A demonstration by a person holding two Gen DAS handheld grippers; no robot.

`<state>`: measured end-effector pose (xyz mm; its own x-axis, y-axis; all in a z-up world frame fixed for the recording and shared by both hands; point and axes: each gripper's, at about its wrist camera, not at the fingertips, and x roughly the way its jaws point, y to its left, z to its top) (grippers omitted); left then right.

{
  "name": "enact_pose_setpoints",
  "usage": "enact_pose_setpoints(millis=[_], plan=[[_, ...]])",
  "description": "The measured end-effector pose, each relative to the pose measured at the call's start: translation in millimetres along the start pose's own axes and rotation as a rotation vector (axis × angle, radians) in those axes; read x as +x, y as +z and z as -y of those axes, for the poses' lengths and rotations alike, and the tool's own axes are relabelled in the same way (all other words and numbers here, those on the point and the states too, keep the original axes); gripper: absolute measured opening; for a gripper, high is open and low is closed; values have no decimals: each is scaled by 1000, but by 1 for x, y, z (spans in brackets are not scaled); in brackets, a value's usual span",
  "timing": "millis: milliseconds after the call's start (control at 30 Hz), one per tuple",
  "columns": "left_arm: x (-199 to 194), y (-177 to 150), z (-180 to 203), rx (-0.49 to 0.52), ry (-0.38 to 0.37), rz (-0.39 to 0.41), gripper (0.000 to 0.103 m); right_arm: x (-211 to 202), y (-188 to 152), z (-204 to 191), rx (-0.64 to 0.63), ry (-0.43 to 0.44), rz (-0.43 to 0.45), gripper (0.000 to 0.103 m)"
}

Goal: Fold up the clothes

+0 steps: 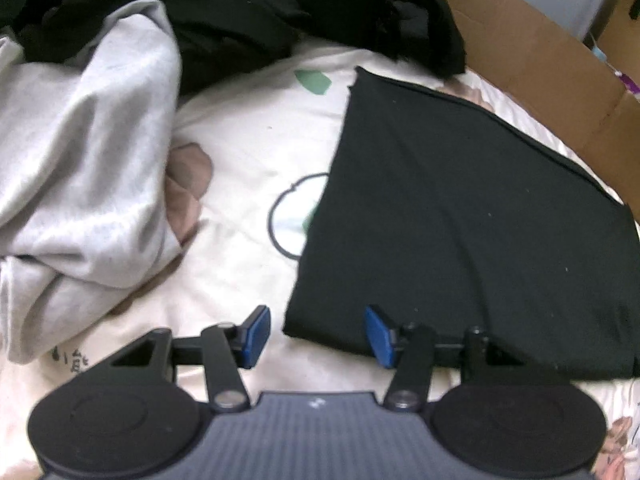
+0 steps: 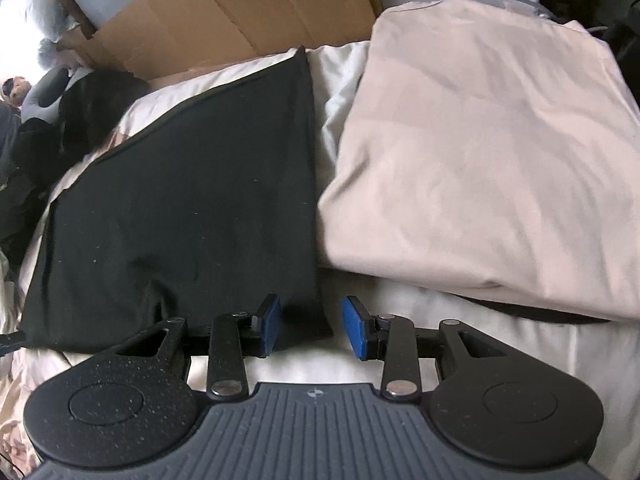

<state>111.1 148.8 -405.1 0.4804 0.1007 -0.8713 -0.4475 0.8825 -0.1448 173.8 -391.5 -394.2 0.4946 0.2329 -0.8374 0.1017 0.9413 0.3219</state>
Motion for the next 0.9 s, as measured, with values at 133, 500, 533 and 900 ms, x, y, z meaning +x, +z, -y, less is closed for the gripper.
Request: enact_pose_setpoints(millis=[133, 500, 533, 900], plan=[[4, -2, 3, 10, -8, -8, 55, 10, -2, -5, -11, 13, -21, 42], [6, -2, -14, -29, 7, 9, 54, 18, -2, -1, 6, -11, -14, 43], [8, -2, -15, -41, -5, 5, 53, 20, -3, -2, 3, -13, -19, 43], [6, 2, -27, -157, -83, 2, 6, 19, -2, -5, -51, 0, -36, 8]])
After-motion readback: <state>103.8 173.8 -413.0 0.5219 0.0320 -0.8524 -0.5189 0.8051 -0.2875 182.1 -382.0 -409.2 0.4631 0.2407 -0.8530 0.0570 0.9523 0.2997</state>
